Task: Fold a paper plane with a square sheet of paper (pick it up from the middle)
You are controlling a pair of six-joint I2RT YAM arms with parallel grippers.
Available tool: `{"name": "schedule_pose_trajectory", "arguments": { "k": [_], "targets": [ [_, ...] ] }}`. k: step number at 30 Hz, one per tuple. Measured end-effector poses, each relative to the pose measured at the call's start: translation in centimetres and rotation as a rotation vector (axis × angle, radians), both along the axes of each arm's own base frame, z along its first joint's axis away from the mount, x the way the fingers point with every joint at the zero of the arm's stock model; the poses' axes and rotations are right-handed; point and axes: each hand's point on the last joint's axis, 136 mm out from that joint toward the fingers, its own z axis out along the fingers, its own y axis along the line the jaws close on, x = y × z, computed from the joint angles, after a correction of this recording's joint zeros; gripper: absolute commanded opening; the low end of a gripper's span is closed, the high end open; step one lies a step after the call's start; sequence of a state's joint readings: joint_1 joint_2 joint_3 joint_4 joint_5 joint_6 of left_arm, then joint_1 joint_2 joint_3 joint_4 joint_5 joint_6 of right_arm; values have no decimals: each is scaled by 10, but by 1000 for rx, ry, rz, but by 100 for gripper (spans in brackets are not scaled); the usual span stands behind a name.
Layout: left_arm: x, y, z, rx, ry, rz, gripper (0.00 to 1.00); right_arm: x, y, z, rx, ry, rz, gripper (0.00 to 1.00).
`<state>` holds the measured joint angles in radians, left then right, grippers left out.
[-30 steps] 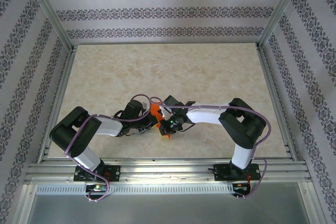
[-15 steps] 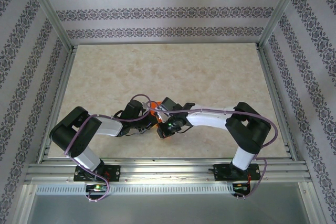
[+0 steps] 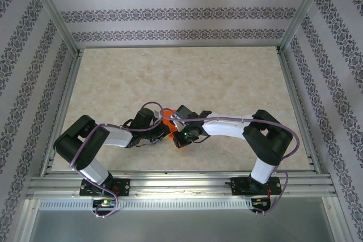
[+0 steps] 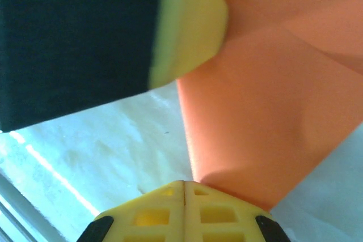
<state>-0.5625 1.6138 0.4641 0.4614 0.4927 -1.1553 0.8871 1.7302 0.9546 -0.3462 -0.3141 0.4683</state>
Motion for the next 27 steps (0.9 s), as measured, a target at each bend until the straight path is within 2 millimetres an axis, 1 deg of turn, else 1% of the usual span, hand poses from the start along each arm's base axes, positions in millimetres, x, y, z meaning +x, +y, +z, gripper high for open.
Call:
{"name": "schedule_pose_trajectory", "arguments": {
  "k": [5,13,21,27],
  "targets": [
    [0,0,0,1,-2,1,0,2,-6,-5,-6,8,-21,4],
    [0,0,0,2,-2,1,0,4,-7,-2,8,0,-31,4],
    [0,0,0,2,-2,1,0,-2,-9,-9,21,24,-44,4],
    [0,0,0,2,-3,-1,0,-2,-10,-9,47,27,-61,4]
  ]
}}
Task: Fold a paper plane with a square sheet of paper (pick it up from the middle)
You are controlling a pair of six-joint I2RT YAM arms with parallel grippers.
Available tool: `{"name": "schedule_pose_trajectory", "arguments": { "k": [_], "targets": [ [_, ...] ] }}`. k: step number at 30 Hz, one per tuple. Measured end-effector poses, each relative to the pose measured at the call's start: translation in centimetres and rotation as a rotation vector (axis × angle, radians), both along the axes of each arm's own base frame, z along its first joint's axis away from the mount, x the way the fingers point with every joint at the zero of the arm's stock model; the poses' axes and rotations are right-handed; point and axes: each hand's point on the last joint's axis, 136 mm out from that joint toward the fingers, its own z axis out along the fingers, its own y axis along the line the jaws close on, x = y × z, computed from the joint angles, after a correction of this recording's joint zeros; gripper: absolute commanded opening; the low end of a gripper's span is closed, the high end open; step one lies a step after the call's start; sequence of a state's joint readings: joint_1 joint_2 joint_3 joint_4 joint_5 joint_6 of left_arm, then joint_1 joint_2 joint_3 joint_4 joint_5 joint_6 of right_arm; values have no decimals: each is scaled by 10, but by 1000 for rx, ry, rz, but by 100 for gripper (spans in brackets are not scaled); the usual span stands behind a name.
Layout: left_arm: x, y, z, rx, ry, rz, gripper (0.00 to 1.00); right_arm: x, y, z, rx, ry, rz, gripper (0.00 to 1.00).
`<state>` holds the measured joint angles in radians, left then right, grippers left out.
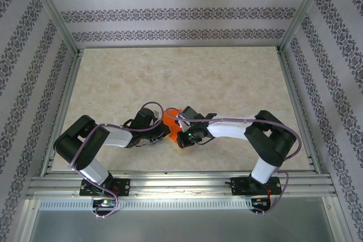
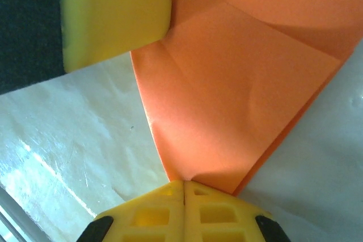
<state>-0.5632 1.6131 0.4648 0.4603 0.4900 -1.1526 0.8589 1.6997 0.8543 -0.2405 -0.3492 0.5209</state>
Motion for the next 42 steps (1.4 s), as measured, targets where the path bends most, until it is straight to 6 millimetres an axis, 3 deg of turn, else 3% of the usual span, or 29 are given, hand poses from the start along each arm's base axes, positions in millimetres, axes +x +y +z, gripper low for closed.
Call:
{"name": "schedule_pose_trajectory", "arguments": {
  "k": [17,27,36,42],
  "targets": [
    [0,0,0,5,6,0,0,-15,-17,3,1,15,-3,5],
    [0,0,-1,16,11,-4,0,-19,3,39,148,22,30,5],
    [0,0,0,17,8,-7,0,-19,10,20,128,94,4,5],
    [0,0,0,19,4,-11,0,-11,3,12,98,99,-33,5]
  ]
}}
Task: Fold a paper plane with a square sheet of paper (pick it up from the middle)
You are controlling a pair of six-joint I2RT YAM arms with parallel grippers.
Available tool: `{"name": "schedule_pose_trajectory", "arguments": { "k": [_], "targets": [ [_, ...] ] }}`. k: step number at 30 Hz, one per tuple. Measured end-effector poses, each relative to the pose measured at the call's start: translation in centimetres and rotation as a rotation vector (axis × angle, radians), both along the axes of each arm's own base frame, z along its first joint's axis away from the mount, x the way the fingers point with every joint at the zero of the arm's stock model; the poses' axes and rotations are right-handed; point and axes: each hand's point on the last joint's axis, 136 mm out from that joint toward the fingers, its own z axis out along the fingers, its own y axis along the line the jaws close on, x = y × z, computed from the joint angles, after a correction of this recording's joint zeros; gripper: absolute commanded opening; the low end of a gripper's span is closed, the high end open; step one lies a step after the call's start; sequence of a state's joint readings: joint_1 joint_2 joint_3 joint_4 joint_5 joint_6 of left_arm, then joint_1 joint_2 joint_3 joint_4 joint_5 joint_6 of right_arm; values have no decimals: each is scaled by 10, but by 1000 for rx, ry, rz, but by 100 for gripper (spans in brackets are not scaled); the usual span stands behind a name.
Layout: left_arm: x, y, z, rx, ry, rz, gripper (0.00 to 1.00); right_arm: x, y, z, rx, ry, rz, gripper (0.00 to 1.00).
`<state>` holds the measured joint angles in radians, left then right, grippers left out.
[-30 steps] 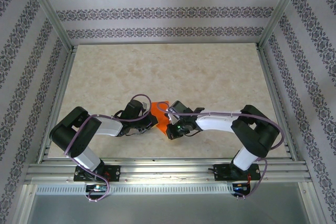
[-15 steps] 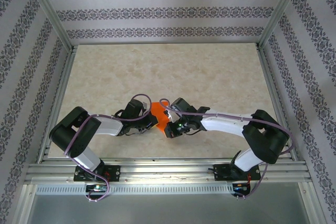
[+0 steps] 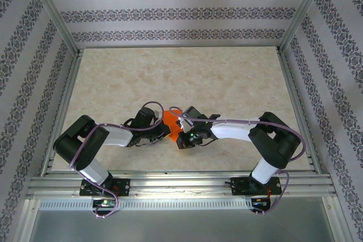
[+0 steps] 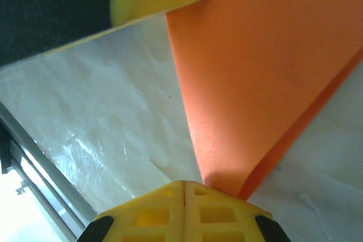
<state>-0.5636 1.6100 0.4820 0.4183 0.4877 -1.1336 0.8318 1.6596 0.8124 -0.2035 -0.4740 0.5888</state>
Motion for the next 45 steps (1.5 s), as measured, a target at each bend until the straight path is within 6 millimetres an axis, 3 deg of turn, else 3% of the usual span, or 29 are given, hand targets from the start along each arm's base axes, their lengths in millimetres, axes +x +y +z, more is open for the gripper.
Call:
{"name": "schedule_pose_trajectory", "arguments": {
  "k": [18,25,30,39,45],
  "targets": [
    [0,0,0,0,1,-1,0,4,-18,-10,-14,20,-64,5],
    [0,0,0,0,1,-1,0,4,-13,21,64,-12,-68,5],
    [0,0,0,0,1,-1,0,7,-1,29,118,4,-67,6],
    [0,0,0,2,3,-1,0,4,27,7,102,69,-49,6],
    [0,0,0,2,3,-1,0,6,21,-5,40,70,-68,5]
  ]
}}
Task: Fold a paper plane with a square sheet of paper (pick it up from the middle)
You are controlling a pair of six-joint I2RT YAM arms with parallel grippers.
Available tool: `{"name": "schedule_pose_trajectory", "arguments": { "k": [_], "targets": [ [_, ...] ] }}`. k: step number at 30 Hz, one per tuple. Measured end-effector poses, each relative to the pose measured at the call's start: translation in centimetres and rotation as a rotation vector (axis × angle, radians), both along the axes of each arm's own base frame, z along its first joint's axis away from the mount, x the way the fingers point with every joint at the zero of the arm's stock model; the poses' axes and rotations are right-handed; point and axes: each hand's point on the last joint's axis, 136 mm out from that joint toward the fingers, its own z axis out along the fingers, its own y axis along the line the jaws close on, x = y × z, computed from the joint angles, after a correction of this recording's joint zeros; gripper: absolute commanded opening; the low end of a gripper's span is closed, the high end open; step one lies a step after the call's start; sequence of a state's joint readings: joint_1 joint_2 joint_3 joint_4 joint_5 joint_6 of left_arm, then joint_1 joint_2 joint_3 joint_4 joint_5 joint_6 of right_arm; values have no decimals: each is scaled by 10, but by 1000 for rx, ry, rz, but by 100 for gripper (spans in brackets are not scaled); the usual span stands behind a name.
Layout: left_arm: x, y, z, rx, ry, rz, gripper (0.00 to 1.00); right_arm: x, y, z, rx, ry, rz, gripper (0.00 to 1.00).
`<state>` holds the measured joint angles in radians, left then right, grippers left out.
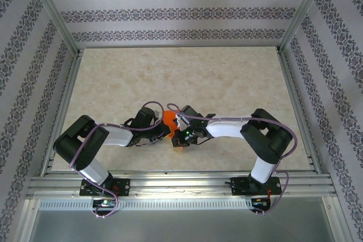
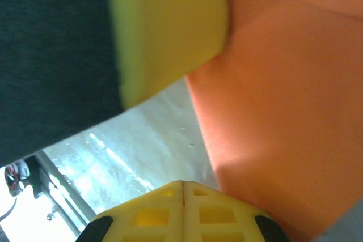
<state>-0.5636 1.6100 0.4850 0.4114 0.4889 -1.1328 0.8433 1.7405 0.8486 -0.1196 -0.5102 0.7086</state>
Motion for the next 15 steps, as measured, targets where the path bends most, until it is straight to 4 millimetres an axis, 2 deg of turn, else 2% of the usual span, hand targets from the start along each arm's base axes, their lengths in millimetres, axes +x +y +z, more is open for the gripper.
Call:
{"name": "schedule_pose_trajectory", "arguments": {
  "k": [6,15],
  "targets": [
    [0,0,0,3,4,-1,0,4,-11,-7,19,23,-34,6],
    [0,0,0,3,4,-1,0,2,-11,-7,124,60,-50,6]
  ]
}}
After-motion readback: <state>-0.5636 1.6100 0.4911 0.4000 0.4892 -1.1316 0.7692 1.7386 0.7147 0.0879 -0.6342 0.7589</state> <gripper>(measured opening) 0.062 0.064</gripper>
